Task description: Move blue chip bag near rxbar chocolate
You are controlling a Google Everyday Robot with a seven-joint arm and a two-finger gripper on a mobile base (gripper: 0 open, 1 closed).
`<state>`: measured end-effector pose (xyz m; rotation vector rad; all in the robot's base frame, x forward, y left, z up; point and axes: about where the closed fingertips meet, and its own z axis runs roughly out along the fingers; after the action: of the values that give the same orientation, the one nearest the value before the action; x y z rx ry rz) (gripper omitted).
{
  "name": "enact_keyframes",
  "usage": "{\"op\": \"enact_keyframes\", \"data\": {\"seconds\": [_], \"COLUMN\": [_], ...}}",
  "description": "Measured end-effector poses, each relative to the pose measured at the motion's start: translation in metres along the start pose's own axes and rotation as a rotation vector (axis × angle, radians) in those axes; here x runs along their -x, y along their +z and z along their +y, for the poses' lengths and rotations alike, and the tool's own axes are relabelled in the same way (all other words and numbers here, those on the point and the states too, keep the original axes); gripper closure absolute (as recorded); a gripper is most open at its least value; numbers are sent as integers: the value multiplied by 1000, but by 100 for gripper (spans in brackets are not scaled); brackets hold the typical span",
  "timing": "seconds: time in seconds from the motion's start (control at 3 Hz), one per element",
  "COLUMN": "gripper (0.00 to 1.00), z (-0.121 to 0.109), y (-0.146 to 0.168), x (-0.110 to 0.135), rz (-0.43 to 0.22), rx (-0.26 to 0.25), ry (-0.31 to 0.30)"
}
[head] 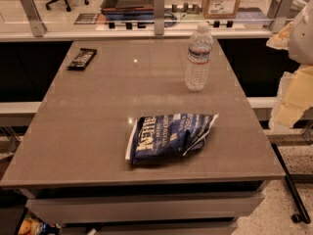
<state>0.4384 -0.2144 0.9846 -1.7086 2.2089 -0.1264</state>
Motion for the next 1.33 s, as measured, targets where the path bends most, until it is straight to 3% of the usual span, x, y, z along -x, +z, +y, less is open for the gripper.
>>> {"op": "enact_keyframes", "data": {"seconds": [0.33,0.67,1.33], "gripper": [0,0,0], "z": [0,4,23], "y": [0,20,85], "x": [2,6,33], "rz": [-7,-53,-253], "rx": [-5,17,87], "ry": [-2,6,25]}}
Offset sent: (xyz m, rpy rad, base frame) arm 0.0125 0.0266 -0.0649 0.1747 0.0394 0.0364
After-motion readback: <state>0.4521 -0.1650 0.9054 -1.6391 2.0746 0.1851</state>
